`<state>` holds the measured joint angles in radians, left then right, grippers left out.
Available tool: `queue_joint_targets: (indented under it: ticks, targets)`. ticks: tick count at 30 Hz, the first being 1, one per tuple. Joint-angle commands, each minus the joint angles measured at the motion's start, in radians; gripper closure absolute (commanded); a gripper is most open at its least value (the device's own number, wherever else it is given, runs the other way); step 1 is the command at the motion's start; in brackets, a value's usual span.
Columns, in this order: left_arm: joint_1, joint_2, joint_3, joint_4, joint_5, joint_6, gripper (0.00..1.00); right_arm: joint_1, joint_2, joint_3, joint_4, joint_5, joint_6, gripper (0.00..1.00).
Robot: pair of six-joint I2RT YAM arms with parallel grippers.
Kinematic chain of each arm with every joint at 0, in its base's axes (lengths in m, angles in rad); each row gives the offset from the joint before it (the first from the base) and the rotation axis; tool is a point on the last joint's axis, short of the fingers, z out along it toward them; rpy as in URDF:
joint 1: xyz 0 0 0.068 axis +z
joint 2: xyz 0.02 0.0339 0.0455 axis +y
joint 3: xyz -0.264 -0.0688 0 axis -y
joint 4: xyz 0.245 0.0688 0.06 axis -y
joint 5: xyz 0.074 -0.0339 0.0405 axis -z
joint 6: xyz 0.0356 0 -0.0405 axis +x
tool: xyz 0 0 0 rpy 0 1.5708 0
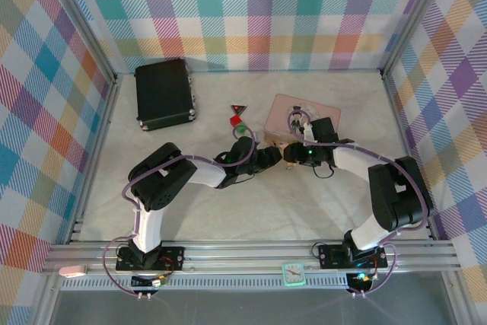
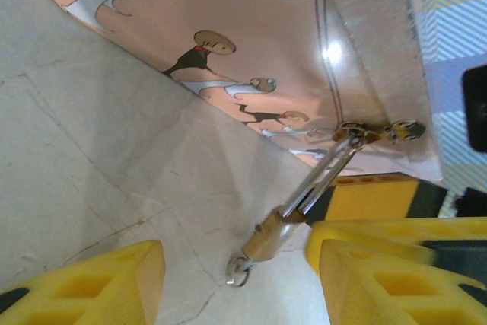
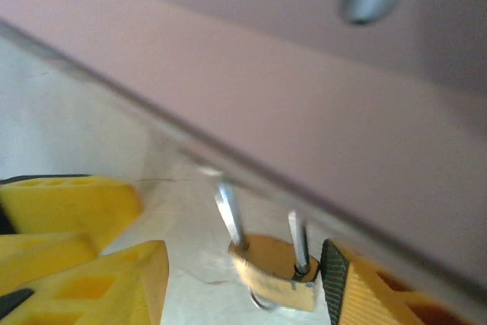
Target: Unlock a padlock with a key
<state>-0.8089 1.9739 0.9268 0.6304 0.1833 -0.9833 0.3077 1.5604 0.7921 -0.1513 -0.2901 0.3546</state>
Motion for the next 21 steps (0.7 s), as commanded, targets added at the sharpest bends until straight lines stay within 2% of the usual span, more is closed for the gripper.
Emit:
queue_joint_targets:
  ticks: [1, 3, 6, 8, 10, 15, 21]
  targets:
    - [0.0, -0.009, 0.038, -0.066, 0.025, 0.088, 0.45, -0.001, -0.066, -0.038, 0.065, -0.189, 0.057, 0.44]
    - [0.0, 0.008, 0.067, -0.093, 0.045, 0.117, 0.45, -0.005, -0.098, -0.04, 0.017, -0.165, 0.078, 0.44]
    - [0.0, 0.031, 0.109, -0.122, 0.082, 0.16, 0.45, -0.03, -0.152, -0.026, -0.098, -0.004, 0.104, 0.43]
    - [0.0, 0.043, 0.142, -0.156, 0.108, 0.204, 0.44, -0.054, -0.19, -0.036, -0.115, 0.043, 0.112, 0.42]
    - [-0.001, 0.057, 0.189, -0.217, 0.131, 0.267, 0.44, -0.072, -0.229, -0.05, -0.113, 0.056, 0.117, 0.42]
    - [-0.001, 0.102, 0.344, -0.489, 0.174, 0.448, 0.45, -0.102, -0.316, -0.08, -0.113, 0.086, 0.137, 0.42]
    - [-0.003, 0.142, 0.421, -0.629, 0.183, 0.55, 0.49, -0.131, -0.373, -0.116, -0.106, 0.069, 0.156, 0.42]
